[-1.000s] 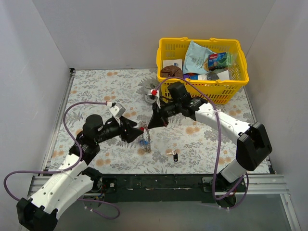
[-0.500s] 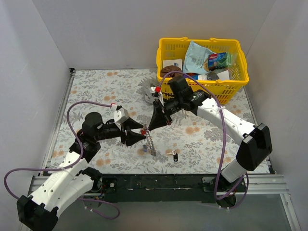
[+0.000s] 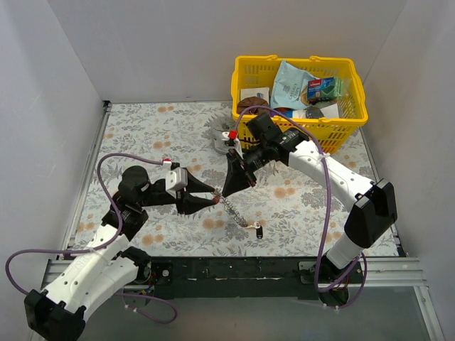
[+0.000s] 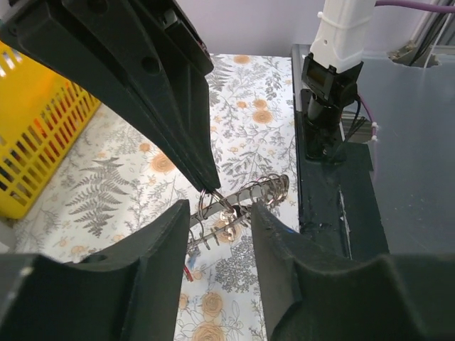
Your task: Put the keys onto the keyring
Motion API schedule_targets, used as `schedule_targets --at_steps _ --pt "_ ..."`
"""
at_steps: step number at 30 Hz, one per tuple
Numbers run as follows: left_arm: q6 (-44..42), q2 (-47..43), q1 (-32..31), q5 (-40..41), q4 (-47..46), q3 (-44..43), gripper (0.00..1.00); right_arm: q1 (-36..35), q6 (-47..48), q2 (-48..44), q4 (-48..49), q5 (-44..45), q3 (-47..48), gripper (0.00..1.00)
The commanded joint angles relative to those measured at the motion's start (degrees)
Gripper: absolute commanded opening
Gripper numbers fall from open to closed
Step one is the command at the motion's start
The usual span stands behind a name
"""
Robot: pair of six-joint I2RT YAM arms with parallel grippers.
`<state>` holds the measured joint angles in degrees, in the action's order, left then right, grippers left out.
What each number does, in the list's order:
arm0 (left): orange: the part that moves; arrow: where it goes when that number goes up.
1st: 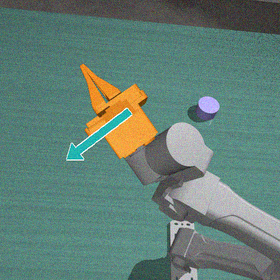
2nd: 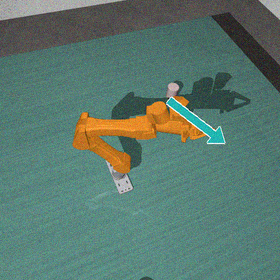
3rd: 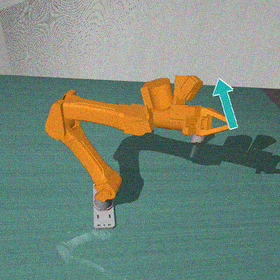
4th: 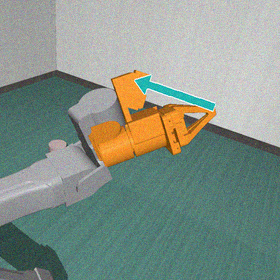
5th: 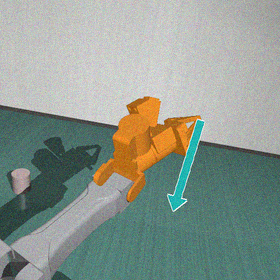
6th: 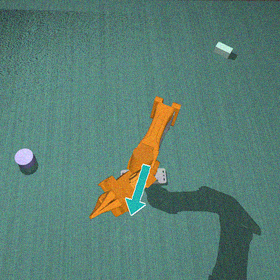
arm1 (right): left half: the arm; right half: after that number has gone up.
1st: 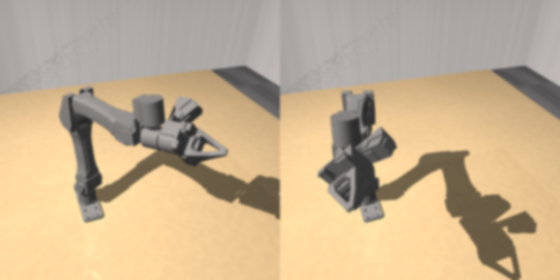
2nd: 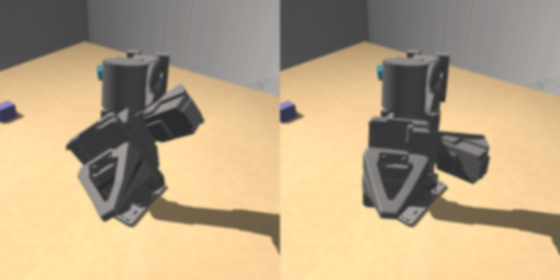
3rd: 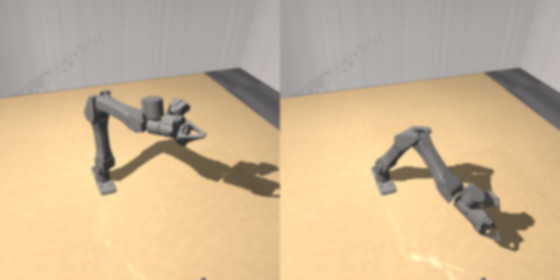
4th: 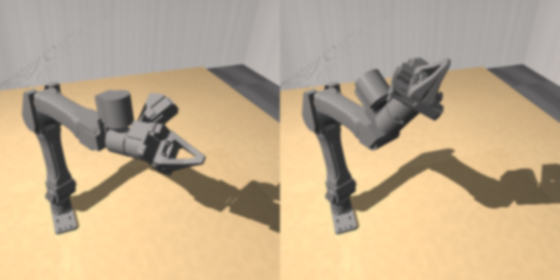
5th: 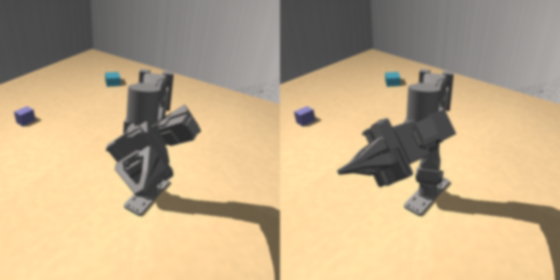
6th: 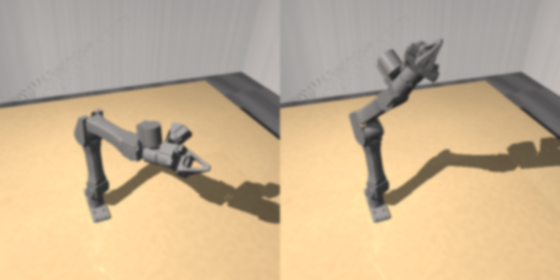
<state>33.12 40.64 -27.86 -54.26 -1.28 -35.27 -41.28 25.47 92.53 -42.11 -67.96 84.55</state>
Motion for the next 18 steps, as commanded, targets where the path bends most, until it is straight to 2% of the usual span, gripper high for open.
schedule_targets --at_steps 1,5,18 --pt "-2.27 4.26 0.35 -3.74 -0.39 -2.26 0.35 -0.12 2.56 -0.68 -2.1 -3.76 2.55 0.01" --pt "-1.93 8.13 0.35 -5.5 -1.44 -3.14 0.34 -0.12 2.47 -0.86 -1.75 -3.67 2.28 0.01" --pt "0.1 10.6 0.35 -6.3 -4.79 -2.97 0.32 -0.12 2.47 -1.3 -1.66 -3.14 1.4 0.01"
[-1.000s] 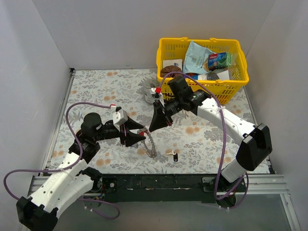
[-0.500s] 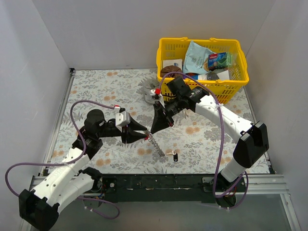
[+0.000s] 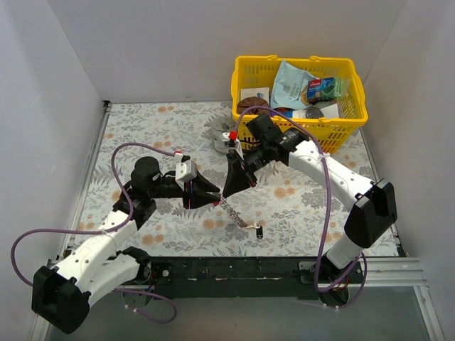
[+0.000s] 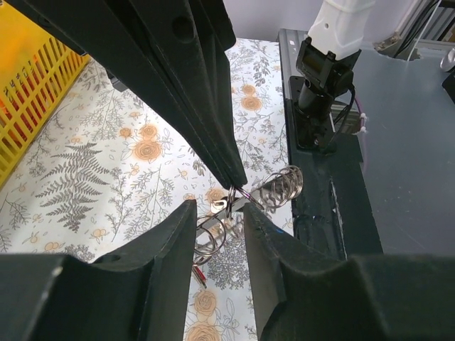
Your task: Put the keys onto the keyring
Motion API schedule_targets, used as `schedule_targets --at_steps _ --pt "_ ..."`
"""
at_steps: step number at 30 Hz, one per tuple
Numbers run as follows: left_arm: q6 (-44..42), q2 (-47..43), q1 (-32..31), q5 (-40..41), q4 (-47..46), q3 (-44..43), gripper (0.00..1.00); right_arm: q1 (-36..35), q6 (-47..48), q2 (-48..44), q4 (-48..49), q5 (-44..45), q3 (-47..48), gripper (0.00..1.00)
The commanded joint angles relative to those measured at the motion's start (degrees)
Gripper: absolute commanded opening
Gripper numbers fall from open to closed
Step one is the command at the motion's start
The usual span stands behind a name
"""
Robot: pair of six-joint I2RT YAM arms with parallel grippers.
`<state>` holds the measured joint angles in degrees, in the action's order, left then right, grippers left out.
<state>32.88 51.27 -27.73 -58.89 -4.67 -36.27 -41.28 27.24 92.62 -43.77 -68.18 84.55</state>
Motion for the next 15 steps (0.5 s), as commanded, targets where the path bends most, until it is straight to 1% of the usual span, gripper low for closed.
schedule_targets --at_steps 1,6,7,9,12,13,15 --pt "0.25 0.06 0.22 -1.84 -1.31 -2.05 0.31 -0.12 0.7 -1.39 0.09 -2.92 1.4 0.01" --pt "0.08 1.73 0.22 -3.24 -0.87 -3.1 0.25 -0.21 0.35 -0.86 0.17 -2.75 1.49 0.01" --pt "0.08 2.78 0.22 -4.03 -0.7 -3.71 0.21 -0.12 0.27 -0.86 0.17 -2.66 1.58 0.01" --pt "-0.19 3.66 0.22 -4.82 -0.17 -4.33 0.17 -0.21 0.27 -0.86 0.26 -2.31 1.58 0.01" --pt "-1.33 5.95 0.22 -6.32 1.76 -5.74 0.03 -0.21 0.09 -1.12 0.44 -1.34 1.58 0.01" --pt "-1.77 6.39 0.22 -6.58 2.9 -6.18 0.0 -0.21 -0.43 -1.21 0.96 -1.08 1.49 0.01" --pt "-1.95 7.36 0.22 -7.29 3.61 -6.97 0.0 -0.21 -1.31 -1.82 1.84 0.24 1.23 0.01"
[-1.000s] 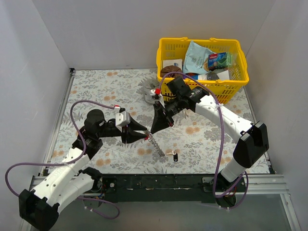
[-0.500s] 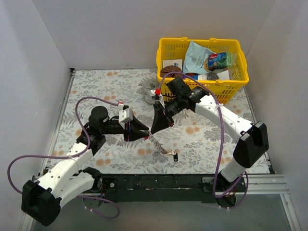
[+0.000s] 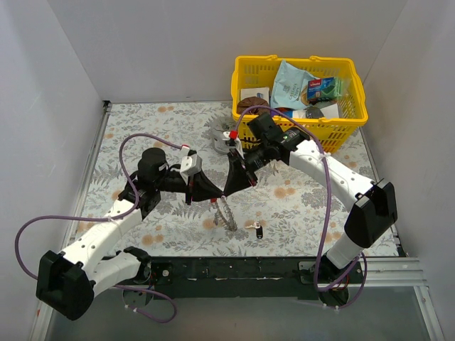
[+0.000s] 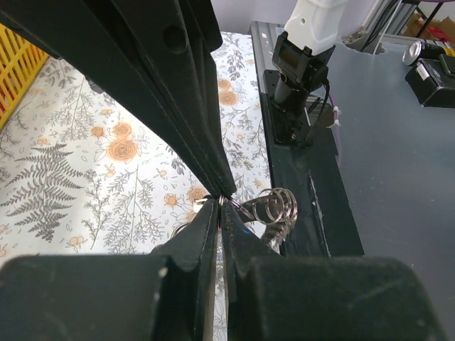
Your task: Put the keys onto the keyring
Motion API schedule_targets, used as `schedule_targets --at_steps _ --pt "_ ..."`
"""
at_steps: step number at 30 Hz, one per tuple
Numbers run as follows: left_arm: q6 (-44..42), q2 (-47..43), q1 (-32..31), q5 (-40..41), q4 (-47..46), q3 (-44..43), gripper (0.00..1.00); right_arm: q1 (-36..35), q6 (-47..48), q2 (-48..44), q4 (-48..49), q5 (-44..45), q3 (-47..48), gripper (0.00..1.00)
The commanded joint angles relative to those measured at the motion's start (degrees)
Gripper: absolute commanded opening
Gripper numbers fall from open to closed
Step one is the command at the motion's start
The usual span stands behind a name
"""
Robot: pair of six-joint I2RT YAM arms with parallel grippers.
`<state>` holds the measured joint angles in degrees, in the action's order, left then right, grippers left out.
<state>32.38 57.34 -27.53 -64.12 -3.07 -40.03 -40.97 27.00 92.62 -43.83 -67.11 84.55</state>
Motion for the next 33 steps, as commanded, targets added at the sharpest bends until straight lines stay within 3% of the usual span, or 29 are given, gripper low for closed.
schedule_targets --at_steps 1,3,4,6,7,10,11,19,28,33 --pt "-1.44 1.28 0.02 -2.15 2.1 -3.21 0.0 -0.51 -1.86 -2.09 2.61 -0.22 0.97 0.01" --pt "-0.04 0.67 0.02 -1.37 1.14 -2.52 0.0 -0.43 -6.33 -4.1 7.34 3.29 -0.87 0.01" --pt "0.75 0.23 0.11 -0.93 -1.12 -1.99 0.0 -0.34 -8.35 -5.16 12.93 4.96 -2.01 0.15" --pt "4.52 -1.78 0.11 1.0 -4.64 0.46 0.0 -0.25 -16.25 -9.88 20.68 10.23 -7.79 0.27" --pt "6.1 -2.49 0.11 1.88 -8.75 1.61 0.0 0.1 -18.8 -11.83 29.68 11.73 -10.61 0.38" --pt "11.55 -4.86 0.11 5.22 -16.58 5.38 0.0 1.5 -26.46 -18.25 39.06 16.3 -17.74 0.59" --pt "12.52 -5.57 0.11 6.01 -18.1 6.1 0.0 1.94 -27.43 -19.13 42.66 16.83 -18.71 0.61" --pt "20.35 -9.26 0.11 10.5 -32.42 12.34 0.0 3.88 -30.17 -20.37 44.98 14.38 -19.87 0.66" --pt "20.44 -10.41 0.11 12.17 -34.99 12.79 0.0 3.71 -31.4 -18.88 45.07 9.19 -19.43 0.62" --pt "20.27 -10.58 0.11 18.66 -31.66 10.34 0.0 3.44 -32.36 -20.02 43.92 13.4 -19.43 0.59"
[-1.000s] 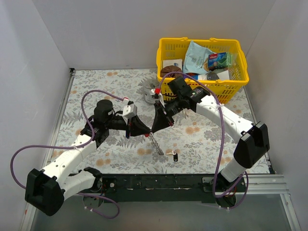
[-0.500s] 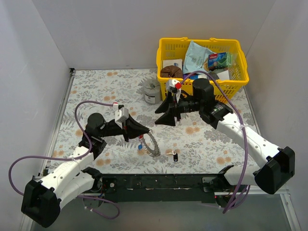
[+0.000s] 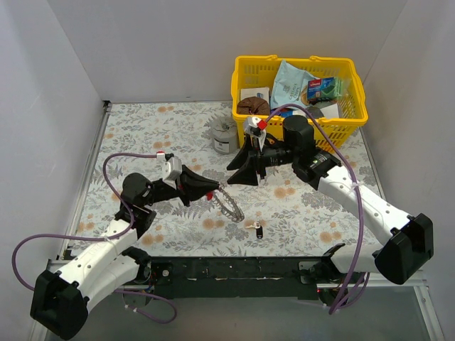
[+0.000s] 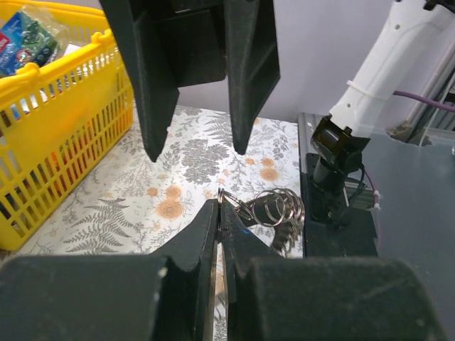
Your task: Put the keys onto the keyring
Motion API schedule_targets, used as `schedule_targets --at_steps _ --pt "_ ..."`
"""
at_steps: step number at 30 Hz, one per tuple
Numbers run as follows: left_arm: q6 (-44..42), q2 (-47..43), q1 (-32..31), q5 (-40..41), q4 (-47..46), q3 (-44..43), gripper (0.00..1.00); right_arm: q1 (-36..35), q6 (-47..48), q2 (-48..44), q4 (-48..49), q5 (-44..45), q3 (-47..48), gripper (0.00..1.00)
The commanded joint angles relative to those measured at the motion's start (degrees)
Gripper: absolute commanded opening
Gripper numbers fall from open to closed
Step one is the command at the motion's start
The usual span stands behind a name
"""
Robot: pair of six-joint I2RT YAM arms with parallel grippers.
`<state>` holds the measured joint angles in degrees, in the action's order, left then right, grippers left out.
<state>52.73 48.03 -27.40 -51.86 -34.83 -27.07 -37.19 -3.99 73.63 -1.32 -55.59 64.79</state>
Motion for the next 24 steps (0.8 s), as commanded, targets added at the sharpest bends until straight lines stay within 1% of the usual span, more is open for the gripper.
schedule_targets --at_steps 1,3,4,5,6,7,8,10,11,13,16,17,18,19,22,24 --pt "-0.34 -1.27 -0.02 7.46 1.07 -3.16 0.0 -0.34 -1.81 -1.29 -0.16 3.46 0.42 0.59" --pt "-1.22 -1.27 -0.02 9.48 3.79 -4.21 0.0 -0.86 -2.77 -1.99 -0.79 7.5 1.47 0.59" --pt "-1.49 -1.27 -0.11 12.02 4.85 -5.18 0.0 -1.22 -3.04 -2.17 -2.35 9.87 2.34 0.59" --pt "-1.58 -1.19 -0.03 13.69 5.99 -5.8 0.0 -1.74 -3.65 -2.26 -3.24 15.2 3.05 0.59" --pt "-1.84 -1.1 -0.02 14.93 7.92 -6.24 0.0 -2.53 -4.27 -2.0 -4.81 17.08 3.67 0.59" --pt "-2.28 -0.92 -0.02 17.46 9.15 -7.63 0.0 -2.97 -4.88 -1.73 -5.96 19.01 5.59 0.64" --pt "-2.37 -0.75 -0.02 18.62 10.3 -8.34 0.0 -3.41 -5.67 -0.86 -6.84 23.03 6.39 0.65" --pt "-2.46 -0.31 -0.11 20.82 13.72 -10.45 0.0 -4.47 -7.34 0.28 -8.52 24.47 8.75 0.65" --pt "-2.54 0.04 -0.03 22.83 14.61 -11.16 0.0 -4.99 -7.87 1.16 -8.96 26.57 9.64 0.65" --pt "-2.81 0.22 -0.02 24.95 17.51 -12.21 0.0 -7.01 -8.93 2.13 -10.28 28.78 11.05 0.63" --pt "-3.33 0.22 -0.11 28.12 20.58 -13.8 0.0 -10.18 -9.28 3.45 -11.59 34.65 14.04 0.59" --pt "-3.42 0.22 -0.2 30.04 21.46 -14.41 0.0 -10.79 -9.8 4.24 -11.77 35.11 15.0 0.58" --pt "-3.51 0.22 -0.11 30.75 22.77 -14.76 0.0 -11.67 -9.98 4.77 -12.3 35.64 15.88 0.52" --pt "-3.51 0.22 -0.2 31.63 23.48 -15.11 0.0 -12.03 -10.42 5.3 -12.74 36.95 16.41 0.5" --pt "-3.33 0.66 -0.11 33.66 26.12 -16.96 0.0 -13.17 -11.21 7.23 -13.62 38.44 18.35 0.45" --pt "-3.07 1.18 -0.2 34.8 28.14 -18.54 0.0 -13.96 -11.48 8.02 -14.23 40.03 19.22 0.44"
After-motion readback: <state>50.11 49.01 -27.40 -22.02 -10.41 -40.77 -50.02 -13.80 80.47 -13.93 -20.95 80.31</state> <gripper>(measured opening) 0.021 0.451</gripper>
